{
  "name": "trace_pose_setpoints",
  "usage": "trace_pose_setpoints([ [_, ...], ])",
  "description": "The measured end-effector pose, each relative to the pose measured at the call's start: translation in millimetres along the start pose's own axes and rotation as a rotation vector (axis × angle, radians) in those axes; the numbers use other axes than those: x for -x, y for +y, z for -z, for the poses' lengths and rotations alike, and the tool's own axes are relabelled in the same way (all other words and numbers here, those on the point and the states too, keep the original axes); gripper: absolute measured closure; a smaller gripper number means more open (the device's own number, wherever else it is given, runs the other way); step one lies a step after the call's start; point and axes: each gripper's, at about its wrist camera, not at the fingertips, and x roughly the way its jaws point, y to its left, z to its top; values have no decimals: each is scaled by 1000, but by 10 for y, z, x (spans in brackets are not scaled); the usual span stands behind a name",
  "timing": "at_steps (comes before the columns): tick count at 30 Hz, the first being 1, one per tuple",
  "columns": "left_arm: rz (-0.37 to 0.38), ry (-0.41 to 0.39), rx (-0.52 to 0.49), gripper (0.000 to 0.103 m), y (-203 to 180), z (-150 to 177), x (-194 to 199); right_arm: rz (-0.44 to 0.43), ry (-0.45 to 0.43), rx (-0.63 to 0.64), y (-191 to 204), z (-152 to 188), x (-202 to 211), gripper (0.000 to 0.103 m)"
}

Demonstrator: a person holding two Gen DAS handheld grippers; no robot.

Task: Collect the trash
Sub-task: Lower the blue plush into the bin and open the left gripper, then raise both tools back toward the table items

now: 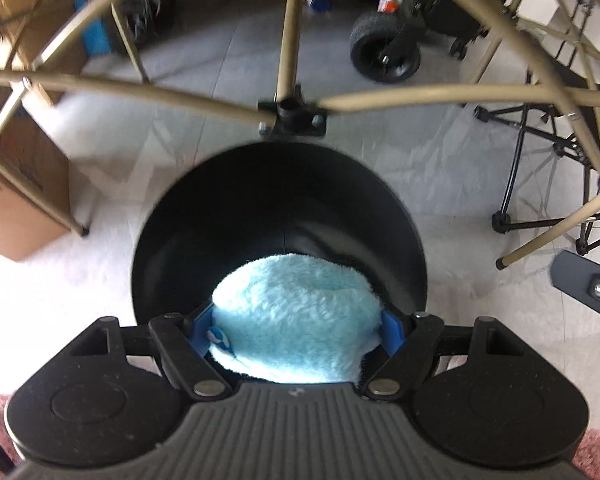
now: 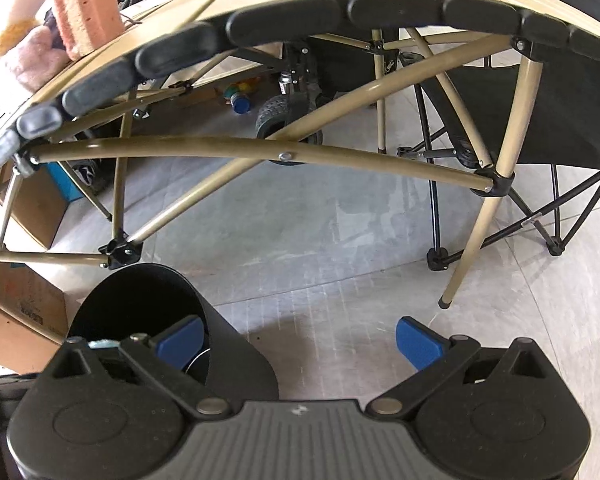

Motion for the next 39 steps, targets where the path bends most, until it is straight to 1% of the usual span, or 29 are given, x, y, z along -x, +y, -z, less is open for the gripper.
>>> trace_pose_setpoints([
  [2,-4,28,12,25,12,-16,-74,2,2,0,-3,2,-8,0],
  [7,-15,68,27,25,8,-13,-202,8,7,-3,-10,8,-31,0],
  [13,-8,77,22,23,15,6,-221,12,10,-5,-18,10,-43,0],
  [16,5,82,13,18,7,10,-211,11,10,-4,-19,9,-43,0],
  [18,17,90,10,8,-2,6,-209,11,9,-5,-24,10,-44,0],
  [19,20,96,11,0,-17,-4,-218,11,9,-5,-24,10,-44,0],
  [26,17,107,-8,0,-37,7,-204,10,5,-7,-27,6,-35,0],
  [39,6,81,-26,0,-33,41,-124,10,4,-7,-29,6,-33,0],
])
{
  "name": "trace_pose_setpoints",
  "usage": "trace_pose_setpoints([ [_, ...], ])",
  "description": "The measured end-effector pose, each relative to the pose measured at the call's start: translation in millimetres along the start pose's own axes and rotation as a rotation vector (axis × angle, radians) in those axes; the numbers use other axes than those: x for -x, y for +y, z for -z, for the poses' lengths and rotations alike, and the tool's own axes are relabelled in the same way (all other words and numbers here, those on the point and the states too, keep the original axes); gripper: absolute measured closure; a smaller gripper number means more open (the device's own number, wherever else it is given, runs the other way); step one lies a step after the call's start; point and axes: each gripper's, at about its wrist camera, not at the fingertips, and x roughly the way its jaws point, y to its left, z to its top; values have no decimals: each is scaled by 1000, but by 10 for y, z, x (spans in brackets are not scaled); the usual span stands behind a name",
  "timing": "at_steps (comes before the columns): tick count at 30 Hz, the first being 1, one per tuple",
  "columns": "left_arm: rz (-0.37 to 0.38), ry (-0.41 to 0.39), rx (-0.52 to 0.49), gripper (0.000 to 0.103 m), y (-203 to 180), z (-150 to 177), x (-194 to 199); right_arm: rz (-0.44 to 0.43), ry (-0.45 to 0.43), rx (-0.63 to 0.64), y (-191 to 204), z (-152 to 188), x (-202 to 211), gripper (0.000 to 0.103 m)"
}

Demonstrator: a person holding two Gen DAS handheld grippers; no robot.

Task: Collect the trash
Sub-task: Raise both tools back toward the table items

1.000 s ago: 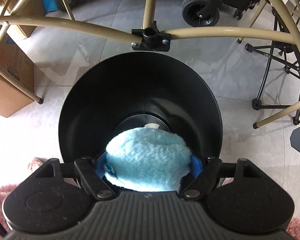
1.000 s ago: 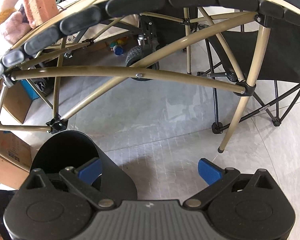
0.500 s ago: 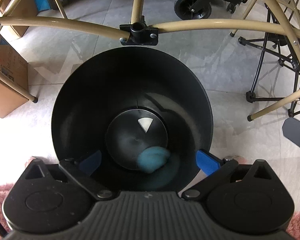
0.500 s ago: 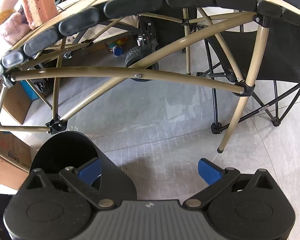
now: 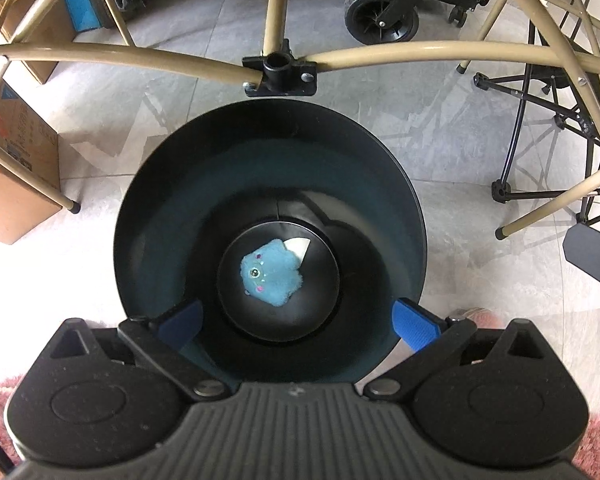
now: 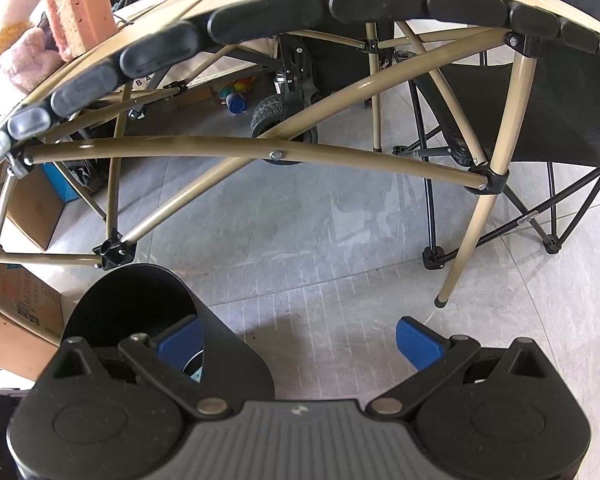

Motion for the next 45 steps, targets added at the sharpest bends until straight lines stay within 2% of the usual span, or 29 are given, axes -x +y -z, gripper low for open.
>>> trace_pose_setpoints([
  [9,4,-60,-26,0,19,75,246,-13,-24,6,30,-6,112,0],
  [15,4,-154,-26,0,86,184,565,-23,-58,5,32,14,257,0],
  [23,12,-320,-26,0,220,355,1053,-62,-138,0,67,38,595,0],
  [34,34,-572,-16,0,434,500,1821,-175,-325,44,225,20,1165,0],
  [40,12,-694,-9,0,542,402,2098,-209,-439,90,409,-114,1407,0],
  [45,8,-765,23,0,682,220,2250,-231,-505,139,633,-291,1467,0],
])
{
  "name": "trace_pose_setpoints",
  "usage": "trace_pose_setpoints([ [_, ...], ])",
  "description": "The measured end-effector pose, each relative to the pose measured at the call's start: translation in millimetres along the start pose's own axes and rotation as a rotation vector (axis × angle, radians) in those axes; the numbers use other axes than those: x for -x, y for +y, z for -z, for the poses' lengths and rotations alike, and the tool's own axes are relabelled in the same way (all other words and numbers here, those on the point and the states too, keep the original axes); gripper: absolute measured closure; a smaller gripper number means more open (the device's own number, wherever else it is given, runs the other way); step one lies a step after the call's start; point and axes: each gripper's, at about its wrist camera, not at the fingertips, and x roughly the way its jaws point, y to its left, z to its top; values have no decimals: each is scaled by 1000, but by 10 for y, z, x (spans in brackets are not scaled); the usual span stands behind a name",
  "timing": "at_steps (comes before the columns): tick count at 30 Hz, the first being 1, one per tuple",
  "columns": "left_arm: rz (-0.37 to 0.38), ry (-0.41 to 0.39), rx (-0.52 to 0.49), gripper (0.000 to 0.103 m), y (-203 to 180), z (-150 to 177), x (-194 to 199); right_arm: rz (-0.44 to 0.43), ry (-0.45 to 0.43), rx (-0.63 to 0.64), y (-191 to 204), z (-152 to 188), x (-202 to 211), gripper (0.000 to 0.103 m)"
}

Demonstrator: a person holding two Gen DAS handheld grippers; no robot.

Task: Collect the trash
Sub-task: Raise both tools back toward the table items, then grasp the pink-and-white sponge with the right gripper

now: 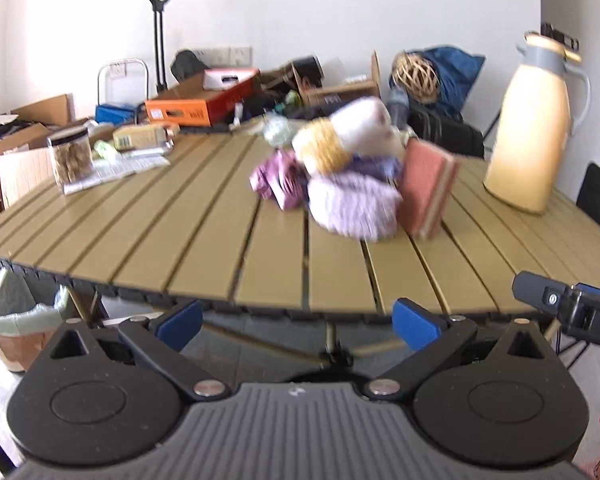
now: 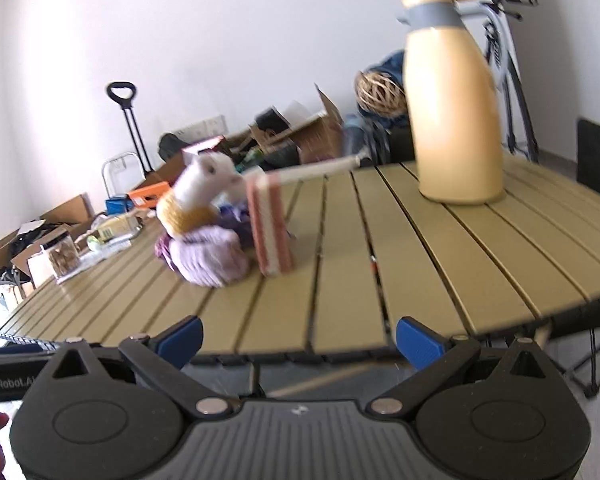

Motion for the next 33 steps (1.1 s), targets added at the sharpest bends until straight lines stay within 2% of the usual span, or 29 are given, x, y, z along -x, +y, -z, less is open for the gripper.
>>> trace_pose_setpoints([
  [8,-32,-61,33,0,204,-308,-141,-24,-63,63,228,-255,-293,0],
  [16,-49,-96,51,0,269,-642,-423,-7,-119,115,338,-504,-698,0],
  [26,-19,-70,61,0,294,-808,-857,61,-102,107,333,-681,-1252,0],
  [33,-4,-54,68,0,361,-860,-1079,62,-60,71,331,-757,-1598,0],
])
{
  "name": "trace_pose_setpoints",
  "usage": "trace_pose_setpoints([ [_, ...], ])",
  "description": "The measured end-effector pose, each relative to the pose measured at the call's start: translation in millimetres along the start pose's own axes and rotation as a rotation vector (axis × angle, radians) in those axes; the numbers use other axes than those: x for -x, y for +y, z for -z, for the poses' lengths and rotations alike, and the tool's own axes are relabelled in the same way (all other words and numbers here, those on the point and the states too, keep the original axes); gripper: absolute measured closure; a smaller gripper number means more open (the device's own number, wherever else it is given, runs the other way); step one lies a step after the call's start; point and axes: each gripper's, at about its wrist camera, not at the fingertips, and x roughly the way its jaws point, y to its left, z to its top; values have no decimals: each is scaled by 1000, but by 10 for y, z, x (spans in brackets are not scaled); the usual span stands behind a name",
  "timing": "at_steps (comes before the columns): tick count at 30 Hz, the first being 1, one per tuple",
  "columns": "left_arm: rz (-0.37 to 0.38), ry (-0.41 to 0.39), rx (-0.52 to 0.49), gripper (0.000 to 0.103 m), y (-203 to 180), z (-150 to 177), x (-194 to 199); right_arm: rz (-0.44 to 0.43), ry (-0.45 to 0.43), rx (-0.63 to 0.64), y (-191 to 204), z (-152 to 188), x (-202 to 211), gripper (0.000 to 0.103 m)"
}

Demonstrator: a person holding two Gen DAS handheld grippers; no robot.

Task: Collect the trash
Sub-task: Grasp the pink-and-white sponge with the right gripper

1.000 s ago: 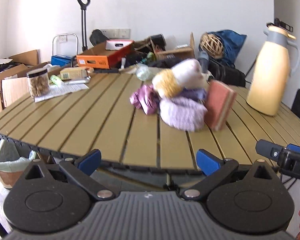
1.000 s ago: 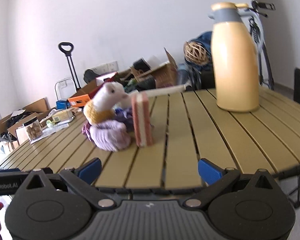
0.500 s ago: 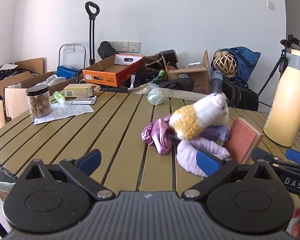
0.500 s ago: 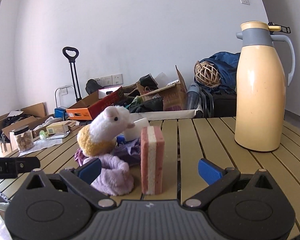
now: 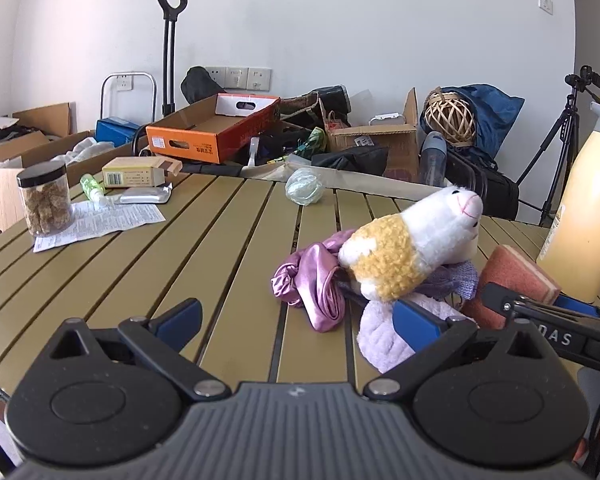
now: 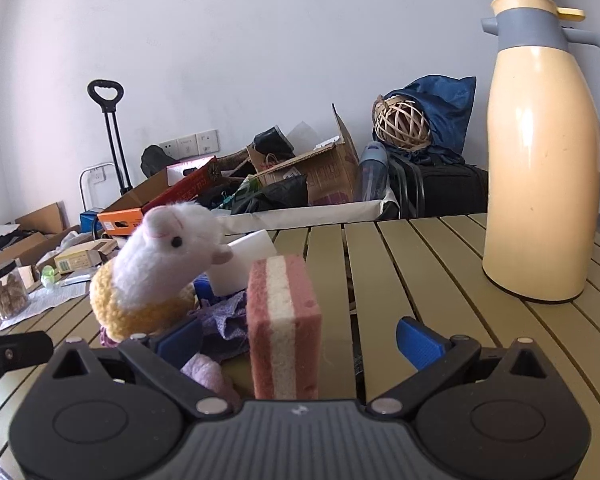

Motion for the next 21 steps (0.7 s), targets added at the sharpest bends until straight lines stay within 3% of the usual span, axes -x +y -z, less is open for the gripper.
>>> trace_pose_setpoints([
  [4,2,25,13,0,20,26,-99,43,31,16,62,13,-177,4],
  [10,5,40,19,0,15,48,-141,34,58,-3,79,33,-303,27],
  [12,11,40,16,0,4,44,-143,15,77,-27,61,48,-320,52],
  [14,16,38,13,0,-13,48,-135,-8,91,-51,40,68,-331,66],
  [16,23,36,12,0,-28,51,-129,4,84,-50,30,79,-312,72],
  [21,35,35,10,0,-74,58,-129,-3,63,-76,-60,72,-236,72],
])
